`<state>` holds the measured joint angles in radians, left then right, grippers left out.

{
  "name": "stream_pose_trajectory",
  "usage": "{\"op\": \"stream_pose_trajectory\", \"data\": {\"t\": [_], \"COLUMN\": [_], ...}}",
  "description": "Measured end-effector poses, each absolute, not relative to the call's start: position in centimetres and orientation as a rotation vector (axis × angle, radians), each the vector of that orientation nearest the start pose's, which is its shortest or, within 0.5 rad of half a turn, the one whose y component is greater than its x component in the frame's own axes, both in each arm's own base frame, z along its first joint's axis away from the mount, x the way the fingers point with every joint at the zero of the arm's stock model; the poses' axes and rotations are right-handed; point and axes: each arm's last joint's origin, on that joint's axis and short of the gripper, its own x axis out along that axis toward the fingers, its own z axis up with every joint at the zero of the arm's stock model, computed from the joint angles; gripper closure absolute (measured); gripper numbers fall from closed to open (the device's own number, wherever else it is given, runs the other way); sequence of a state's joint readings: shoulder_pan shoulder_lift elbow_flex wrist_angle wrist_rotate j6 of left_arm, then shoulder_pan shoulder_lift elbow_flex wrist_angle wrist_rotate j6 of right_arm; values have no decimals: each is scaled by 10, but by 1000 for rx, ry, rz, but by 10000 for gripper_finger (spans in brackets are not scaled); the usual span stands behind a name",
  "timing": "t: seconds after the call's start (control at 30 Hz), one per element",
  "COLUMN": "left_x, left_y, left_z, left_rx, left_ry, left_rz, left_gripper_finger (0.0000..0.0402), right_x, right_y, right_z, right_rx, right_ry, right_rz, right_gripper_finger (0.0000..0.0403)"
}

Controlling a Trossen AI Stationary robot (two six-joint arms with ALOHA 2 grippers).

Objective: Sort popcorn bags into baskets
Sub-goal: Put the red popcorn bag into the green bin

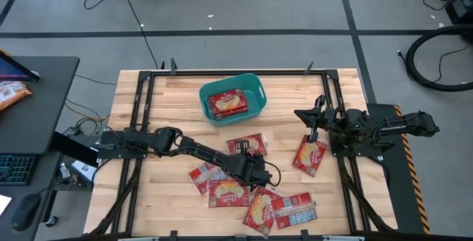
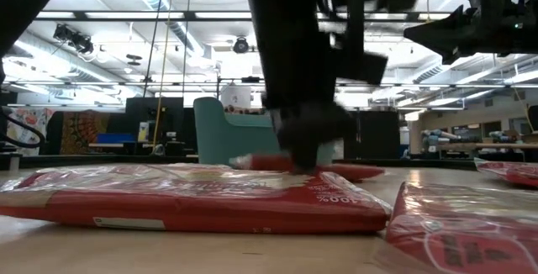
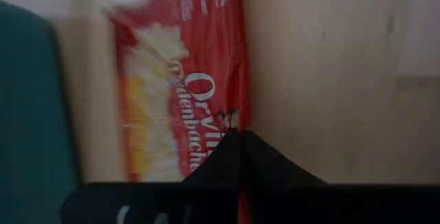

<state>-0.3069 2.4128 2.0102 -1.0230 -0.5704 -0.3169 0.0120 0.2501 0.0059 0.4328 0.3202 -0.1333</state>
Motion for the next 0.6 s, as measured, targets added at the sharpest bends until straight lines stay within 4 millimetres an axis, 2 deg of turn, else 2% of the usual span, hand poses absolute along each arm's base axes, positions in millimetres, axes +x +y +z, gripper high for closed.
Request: {"op": "stream_pose_trajectory", "data": {"t": [0.1,0.17,0.47,0.6], "left_x": [460,460,453,448], "left_y": [-129,-128,-128,-127], "left_z": [171,180,197,210], "left_rx": [344,343,409,418], "left_ry": [1163,1134,1098,1077], "left_rz": [427,442,493,512], "left_gripper_finger": [398,398,400,400], "right_x": [110,110,110,110], "right_y": [-8,-8,-8,-8], "right_z": [186,186,186,186], "right_rx": [-100,-100,-100,-100], "right_ry": [-165,-166,-165,-165], "right_rz": [-320,-320,-320,-320], "right_gripper_finger": [383,383,383,383]}}
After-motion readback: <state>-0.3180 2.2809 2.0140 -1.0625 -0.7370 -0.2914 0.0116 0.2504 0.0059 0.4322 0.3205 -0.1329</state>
